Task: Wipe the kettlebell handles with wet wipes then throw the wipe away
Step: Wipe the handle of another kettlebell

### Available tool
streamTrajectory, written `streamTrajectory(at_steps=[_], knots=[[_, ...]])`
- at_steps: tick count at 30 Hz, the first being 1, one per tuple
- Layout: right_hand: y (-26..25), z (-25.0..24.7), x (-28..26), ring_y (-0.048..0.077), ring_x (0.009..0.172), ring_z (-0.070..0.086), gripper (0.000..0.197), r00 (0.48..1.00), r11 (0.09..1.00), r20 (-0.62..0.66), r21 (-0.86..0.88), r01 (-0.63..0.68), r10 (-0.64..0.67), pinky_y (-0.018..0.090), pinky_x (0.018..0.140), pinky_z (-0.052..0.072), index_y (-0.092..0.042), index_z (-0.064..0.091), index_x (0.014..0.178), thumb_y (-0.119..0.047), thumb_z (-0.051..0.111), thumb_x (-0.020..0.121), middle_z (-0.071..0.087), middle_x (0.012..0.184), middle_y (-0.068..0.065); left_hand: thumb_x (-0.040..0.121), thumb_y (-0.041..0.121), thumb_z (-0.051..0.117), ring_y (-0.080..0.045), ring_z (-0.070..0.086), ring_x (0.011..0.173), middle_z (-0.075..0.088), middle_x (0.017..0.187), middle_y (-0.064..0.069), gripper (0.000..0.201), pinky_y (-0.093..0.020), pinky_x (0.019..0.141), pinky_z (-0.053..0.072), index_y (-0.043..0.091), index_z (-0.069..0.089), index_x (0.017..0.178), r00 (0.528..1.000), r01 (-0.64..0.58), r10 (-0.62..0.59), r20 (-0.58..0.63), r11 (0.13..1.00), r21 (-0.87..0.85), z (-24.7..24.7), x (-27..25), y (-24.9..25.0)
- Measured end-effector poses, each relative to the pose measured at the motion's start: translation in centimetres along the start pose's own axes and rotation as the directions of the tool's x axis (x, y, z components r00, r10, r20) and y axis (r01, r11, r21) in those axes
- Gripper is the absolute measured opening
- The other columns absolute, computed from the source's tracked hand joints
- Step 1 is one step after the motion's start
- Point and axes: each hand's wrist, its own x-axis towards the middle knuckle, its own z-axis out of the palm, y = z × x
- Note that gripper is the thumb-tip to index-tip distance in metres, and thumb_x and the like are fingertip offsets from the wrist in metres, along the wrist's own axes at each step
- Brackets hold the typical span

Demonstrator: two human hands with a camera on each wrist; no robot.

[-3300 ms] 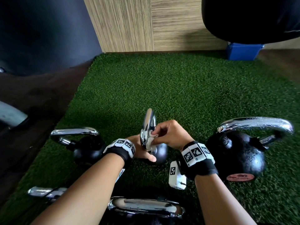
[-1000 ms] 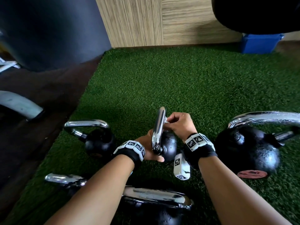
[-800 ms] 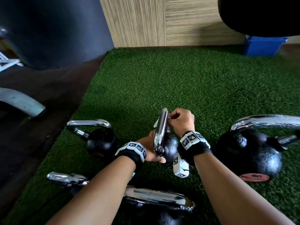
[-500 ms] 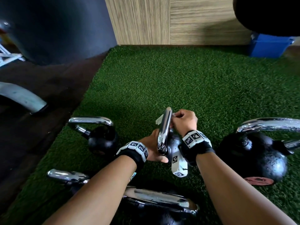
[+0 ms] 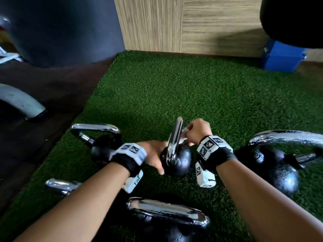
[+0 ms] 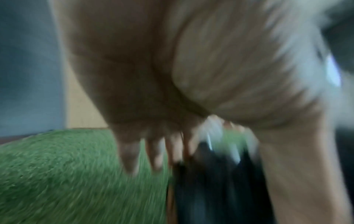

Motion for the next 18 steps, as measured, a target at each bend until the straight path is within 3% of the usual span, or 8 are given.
streamTrajectory(at_steps=[2, 4, 6, 7, 10, 13, 15, 18], knots=[[0.0, -1.4, 0.2, 0.015, 0.069, 0.061, 0.019, 0.994, 0.995, -0.052, -0.038, 0.096, -0.098, 0.023, 0.052, 0.047, -0.010, 0.064, 0.091, -0.015, 0.078, 0.080, 0.066, 0.086, 0.006, 0.067, 0.028, 0.094, -0.011, 0.054, 0.131, 0.059, 0.145, 0.007, 0.099, -0.019, 0.101, 0.036, 0.029, 0.042, 0.151, 1.000, 0.010, -0.009, 0.014, 0.999, -0.046, -2.1, -1.9, -0.4], [-0.5, -2.6, 0.5, 0.009, 0.064, 0.057, 0.042, 0.968, 0.963, -0.014, -0.105, 0.249, -0.252, 0.019, 0.049, 0.041, -0.015, 0.058, 0.118, -0.010, 0.077, 0.081, 0.063, 0.085, 0.002, 0.063, 0.043, 0.094, -0.008, 0.055, 0.130, 0.059, 0.144, 0.012, 0.105, -0.025, 0.107, 0.039, 0.036, 0.039, 0.152, 0.999, 0.006, -0.010, -0.031, 0.989, -0.145, -3.7, -3.5, 0.2], [-1.7, -3.3, 0.8, 0.011, 0.068, 0.063, 0.065, 0.922, 0.895, 0.101, -0.219, 0.388, -0.375, 0.021, 0.055, 0.050, -0.030, 0.049, 0.141, -0.004, 0.070, 0.086, 0.065, 0.088, 0.000, 0.059, 0.072, 0.084, -0.008, 0.066, 0.112, 0.069, 0.125, 0.015, 0.085, -0.028, 0.096, 0.051, 0.042, 0.055, 0.133, 0.992, 0.006, -0.022, -0.128, 0.992, -0.123, -4.7, -4.3, 2.0], [-2.2, -3.4, 0.8, 0.016, 0.077, 0.068, 0.069, 0.903, 0.854, 0.141, -0.295, 0.429, -0.406, 0.027, 0.064, 0.056, -0.037, 0.047, 0.144, -0.002, 0.066, 0.088, 0.068, 0.097, 0.002, 0.056, 0.084, 0.075, -0.008, 0.068, 0.099, 0.072, 0.110, 0.015, 0.078, -0.029, 0.086, 0.056, 0.038, 0.063, 0.118, 0.983, 0.036, -0.044, -0.176, 0.998, -0.047, -4.8, -4.2, 3.0], [-2.9, -3.5, 0.8, 0.025, 0.101, 0.070, 0.059, 0.868, 0.782, 0.202, -0.377, 0.497, -0.454, 0.035, 0.087, 0.058, -0.041, 0.059, 0.134, -0.002, 0.059, 0.089, 0.070, 0.117, 0.004, 0.054, 0.083, 0.074, -0.013, 0.067, 0.077, 0.071, 0.085, 0.007, 0.069, -0.032, 0.070, 0.059, 0.026, 0.067, 0.092, 0.950, 0.153, -0.110, -0.291, 0.980, 0.131, -4.7, -3.2, 5.0], [-3.0, -3.6, 0.4, 0.024, 0.087, 0.070, 0.039, 0.875, 0.787, 0.221, -0.382, 0.484, -0.431, 0.036, 0.073, 0.057, -0.039, 0.070, 0.101, -0.006, 0.057, 0.086, 0.068, 0.091, -0.005, 0.056, 0.065, 0.086, -0.013, 0.062, 0.069, 0.064, 0.077, 0.005, 0.057, -0.029, 0.059, 0.051, 0.024, 0.057, 0.081, 0.930, 0.226, -0.179, -0.319, 0.967, 0.114, -4.6, -2.5, 5.2], [-3.2, -4.2, 0.4, 0.023, 0.078, 0.068, 0.025, 0.885, 0.763, 0.222, -0.448, 0.466, -0.410, 0.032, 0.064, 0.052, -0.030, 0.066, 0.082, -0.008, 0.055, 0.081, 0.064, 0.078, -0.005, 0.056, 0.062, 0.089, -0.016, 0.062, 0.070, 0.064, 0.080, 0.005, 0.058, -0.030, 0.058, 0.047, 0.024, 0.058, 0.087, 0.935, 0.251, -0.194, -0.297, 0.954, 0.166, -5.2, -2.5, 5.3], [-3.7, -5.5, 0.0, 0.026, 0.076, 0.068, 0.010, 0.905, 0.741, 0.269, -0.521, 0.424, -0.329, 0.033, 0.065, 0.056, -0.018, 0.066, 0.076, -0.015, 0.058, 0.081, 0.061, 0.071, 0.001, 0.054, 0.056, 0.093, -0.024, 0.067, 0.089, 0.072, 0.107, 0.000, 0.078, -0.030, 0.067, 0.045, 0.025, 0.063, 0.119, 0.956, 0.236, -0.165, -0.242, 0.924, 0.302, -6.9, -2.5, 5.0]])
